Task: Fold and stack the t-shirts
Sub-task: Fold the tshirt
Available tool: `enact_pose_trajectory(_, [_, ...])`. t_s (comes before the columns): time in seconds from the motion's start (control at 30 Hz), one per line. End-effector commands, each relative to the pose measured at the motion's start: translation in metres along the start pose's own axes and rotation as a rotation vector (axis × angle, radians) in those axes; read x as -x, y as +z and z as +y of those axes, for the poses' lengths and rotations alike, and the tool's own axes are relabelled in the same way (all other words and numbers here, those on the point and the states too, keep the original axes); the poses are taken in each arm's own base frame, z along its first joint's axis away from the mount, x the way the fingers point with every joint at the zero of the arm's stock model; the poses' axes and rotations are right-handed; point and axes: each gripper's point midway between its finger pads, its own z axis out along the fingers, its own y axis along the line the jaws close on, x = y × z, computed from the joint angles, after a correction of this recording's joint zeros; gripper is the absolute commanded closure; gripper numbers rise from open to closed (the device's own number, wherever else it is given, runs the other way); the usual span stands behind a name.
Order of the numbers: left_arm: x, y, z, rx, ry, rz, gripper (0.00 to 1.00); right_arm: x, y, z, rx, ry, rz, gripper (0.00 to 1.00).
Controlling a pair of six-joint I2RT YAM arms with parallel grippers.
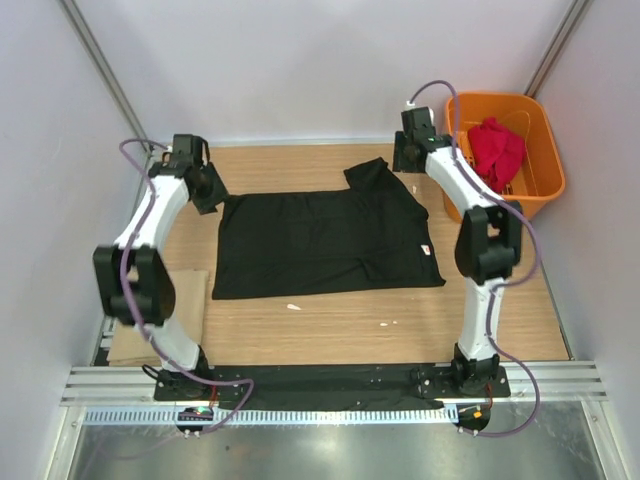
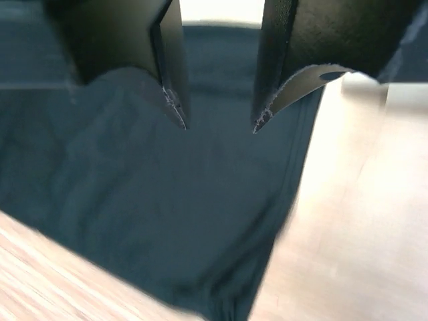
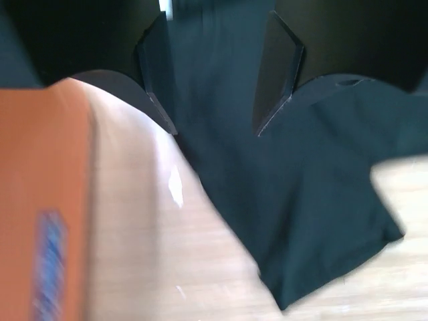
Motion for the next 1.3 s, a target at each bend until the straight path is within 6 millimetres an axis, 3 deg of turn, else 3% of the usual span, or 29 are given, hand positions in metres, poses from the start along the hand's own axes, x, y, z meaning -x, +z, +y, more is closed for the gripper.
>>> enact_pose_trajectory(0.0, [0.001,0.063,0.001,-0.036,0.08,0.143,0.59,-0.008,0.043,0.003,0.015,-0.156,0.087,0.47])
enact_pose_trajectory(0.03, [0.011,0.071,0.012,-0.023,0.073,0.135,0.57,-0.012,0.056,0.013,0.056,-0.16,0.093,0.47])
enact_pose_trajectory(0.07, [0.015,0.076,0.012,-0.029,0.089,0.131,0.55,-0.003,0.059,0.02,0.085,-0.156,0.071,0.47])
enact_pose_trajectory(0.17, [0.024,0.086,0.014,-0.026,0.128,0.118,0.53,-0.006,0.068,0.028,0.124,-0.159,0.093,0.49])
enact_pose_trajectory(0.47, [0.019,0.096,0.027,-0.016,0.139,0.151,0.47,-0.03,0.073,-0.005,0.083,-0.134,0.147,0.48])
enact_pose_trajectory(0.67, [0.03,0.112,0.029,-0.022,0.13,0.134,0.48,-0.029,0.08,-0.006,0.095,-0.113,0.148,0.46])
enact_pose_trajectory(0.97, [0.059,0.145,0.015,-0.065,0.127,0.085,0.55,-0.037,0.1,0.007,0.157,-0.077,0.176,0.48])
enact_pose_trajectory(1.27, [0.079,0.172,-0.003,-0.131,0.094,0.05,0.59,-0.044,0.108,0.004,0.155,-0.088,0.195,0.52])
